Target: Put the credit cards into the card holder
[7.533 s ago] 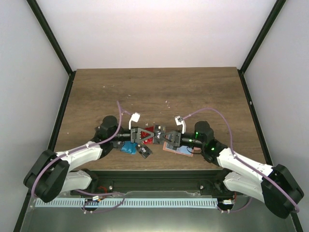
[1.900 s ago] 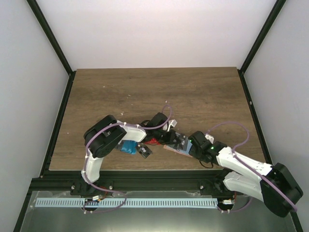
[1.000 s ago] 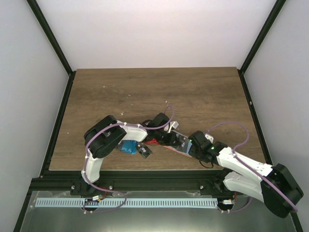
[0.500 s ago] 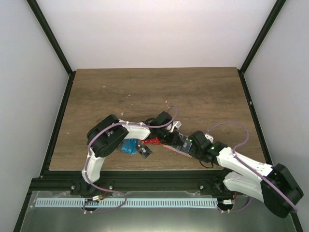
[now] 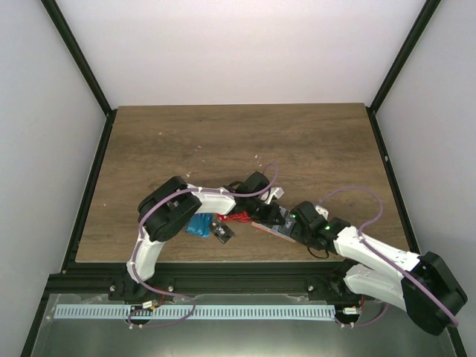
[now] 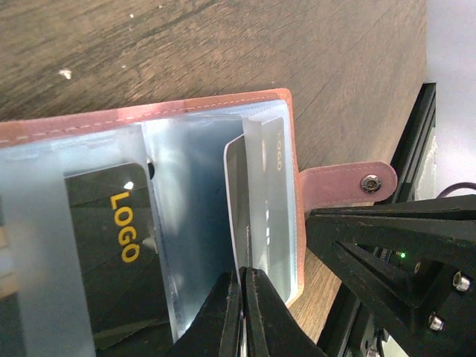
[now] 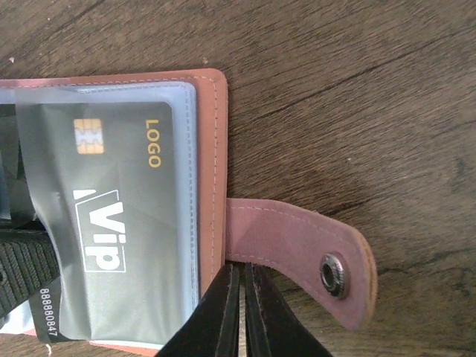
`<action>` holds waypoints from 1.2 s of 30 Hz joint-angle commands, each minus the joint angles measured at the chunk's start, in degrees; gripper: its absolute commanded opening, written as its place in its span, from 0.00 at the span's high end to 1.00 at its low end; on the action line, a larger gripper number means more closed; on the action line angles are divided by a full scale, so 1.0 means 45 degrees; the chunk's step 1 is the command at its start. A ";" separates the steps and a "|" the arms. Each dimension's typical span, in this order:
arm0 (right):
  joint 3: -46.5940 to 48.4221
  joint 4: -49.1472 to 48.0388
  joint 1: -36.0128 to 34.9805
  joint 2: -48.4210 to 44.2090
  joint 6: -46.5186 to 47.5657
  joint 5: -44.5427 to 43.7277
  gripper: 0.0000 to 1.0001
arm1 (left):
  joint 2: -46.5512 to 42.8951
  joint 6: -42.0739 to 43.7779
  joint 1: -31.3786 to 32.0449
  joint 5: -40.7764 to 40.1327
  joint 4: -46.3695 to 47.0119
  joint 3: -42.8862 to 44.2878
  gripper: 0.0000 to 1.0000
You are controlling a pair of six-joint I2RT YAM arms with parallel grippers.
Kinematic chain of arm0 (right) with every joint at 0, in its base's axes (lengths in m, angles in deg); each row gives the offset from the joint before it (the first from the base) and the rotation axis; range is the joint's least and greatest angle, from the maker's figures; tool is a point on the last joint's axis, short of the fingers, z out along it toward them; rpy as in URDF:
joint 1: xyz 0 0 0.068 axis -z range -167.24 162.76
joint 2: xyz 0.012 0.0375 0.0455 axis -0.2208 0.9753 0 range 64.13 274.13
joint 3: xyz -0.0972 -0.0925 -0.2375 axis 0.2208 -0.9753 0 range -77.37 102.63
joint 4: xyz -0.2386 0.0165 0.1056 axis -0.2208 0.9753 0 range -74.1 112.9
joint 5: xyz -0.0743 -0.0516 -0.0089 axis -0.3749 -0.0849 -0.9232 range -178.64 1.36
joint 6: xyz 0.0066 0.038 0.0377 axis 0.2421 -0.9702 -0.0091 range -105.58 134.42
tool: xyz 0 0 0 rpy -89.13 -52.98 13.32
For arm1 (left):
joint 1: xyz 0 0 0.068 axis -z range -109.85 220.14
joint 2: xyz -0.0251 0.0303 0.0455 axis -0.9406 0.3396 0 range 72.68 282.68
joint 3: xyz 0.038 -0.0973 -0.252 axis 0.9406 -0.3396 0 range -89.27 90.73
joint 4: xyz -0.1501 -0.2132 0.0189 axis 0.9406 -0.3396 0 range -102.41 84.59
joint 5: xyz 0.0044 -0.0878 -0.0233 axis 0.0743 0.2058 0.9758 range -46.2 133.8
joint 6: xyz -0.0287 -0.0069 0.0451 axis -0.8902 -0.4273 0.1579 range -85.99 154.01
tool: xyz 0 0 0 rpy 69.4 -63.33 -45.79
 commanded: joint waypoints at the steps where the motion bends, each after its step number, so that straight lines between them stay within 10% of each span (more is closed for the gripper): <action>1: 0.0253 -0.0874 0.0048 -0.0044 0.0210 0.0089 0.94 | 0.0706 0.0395 0.0410 0.0097 -0.0924 0.0228 0.96; 15: 0.0463 -0.0521 0.0088 -0.0291 0.0572 -0.0025 0.93 | 0.1058 0.1843 0.0427 -0.0053 -0.2722 0.1328 0.85; 36: 0.1235 0.2188 0.0128 -0.2211 -0.0598 -0.0479 0.69 | -0.2541 0.3287 -0.0356 -0.1786 -0.4211 0.0495 0.31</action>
